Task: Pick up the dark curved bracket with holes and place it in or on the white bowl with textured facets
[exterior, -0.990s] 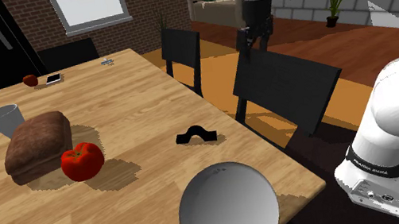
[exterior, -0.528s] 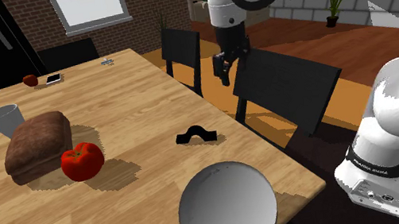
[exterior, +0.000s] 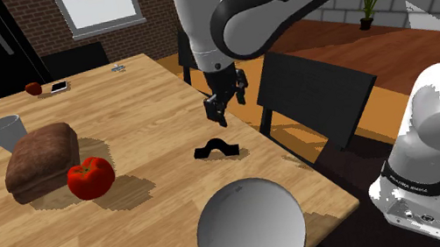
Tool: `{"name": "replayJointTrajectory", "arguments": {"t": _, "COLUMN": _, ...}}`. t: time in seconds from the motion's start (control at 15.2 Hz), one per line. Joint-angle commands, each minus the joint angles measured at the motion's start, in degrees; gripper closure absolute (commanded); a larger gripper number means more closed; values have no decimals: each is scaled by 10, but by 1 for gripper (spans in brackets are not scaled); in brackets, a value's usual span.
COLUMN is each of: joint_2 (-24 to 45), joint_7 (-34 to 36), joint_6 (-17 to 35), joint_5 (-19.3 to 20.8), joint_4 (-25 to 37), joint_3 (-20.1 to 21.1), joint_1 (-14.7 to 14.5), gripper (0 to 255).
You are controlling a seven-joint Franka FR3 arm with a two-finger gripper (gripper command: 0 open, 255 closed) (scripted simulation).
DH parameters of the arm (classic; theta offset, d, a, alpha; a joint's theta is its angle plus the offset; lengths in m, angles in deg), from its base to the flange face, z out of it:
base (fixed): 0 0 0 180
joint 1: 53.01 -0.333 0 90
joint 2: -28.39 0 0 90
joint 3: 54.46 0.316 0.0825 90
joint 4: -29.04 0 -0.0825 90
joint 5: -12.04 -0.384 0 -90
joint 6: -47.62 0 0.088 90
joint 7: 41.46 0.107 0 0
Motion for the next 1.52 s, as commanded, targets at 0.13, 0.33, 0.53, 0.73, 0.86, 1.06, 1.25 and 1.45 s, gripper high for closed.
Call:
{"name": "replayJointTrajectory", "arguments": {"t": 0.13, "joint_2": 86, "joint_7": 64, "joint_6": 13, "joint_5": 47, "joint_4": 41, "joint_3": 40, "joint_1": -11, "gripper": 0}}
{"name": "replayJointTrajectory", "arguments": {"t": 0.33, "joint_2": 125, "joint_7": 90, "joint_6": 20, "joint_5": 71, "joint_4": 57, "joint_3": 51, "joint_1": -17, "gripper": 0}}
{"name": "replayJointTrajectory", "arguments": {"t": 0.53, "joint_2": 131, "joint_7": 94, "joint_6": 42, "joint_5": 77, "joint_4": 40, "joint_3": 49, "joint_1": -15, "gripper": 0}}
{"name": "replayJointTrajectory", "arguments": {"t": 0.73, "joint_2": 139, "joint_7": 99, "joint_6": 64, "joint_5": 85, "joint_4": 25, "joint_3": 47, "joint_1": -14, "gripper": 0}}
{"name": "replayJointTrajectory", "arguments": {"t": 0.86, "joint_2": 141, "joint_7": 100, "joint_6": 69, "joint_5": 86, "joint_4": 22, "joint_3": 47, "joint_1": -13, "gripper": 0}}
{"name": "replayJointTrajectory", "arguments": {"t": 1.06, "joint_2": 141, "joint_7": 100, "joint_6": 69, "joint_5": 86, "joint_4": 22, "joint_3": 47, "joint_1": -13, "gripper": 0}}
{"name": "replayJointTrajectory", "arguments": {"t": 1.25, "joint_2": 141, "joint_7": 100, "joint_6": 69, "joint_5": 86, "joint_4": 22, "joint_3": 47, "joint_1": -13, "gripper": 0}}
{"name": "replayJointTrajectory", "arguments": {"t": 1.45, "joint_2": 141, "joint_7": 100, "joint_6": 69, "joint_5": 86, "joint_4": 22, "joint_3": 47, "joint_1": -13, "gripper": 255}}
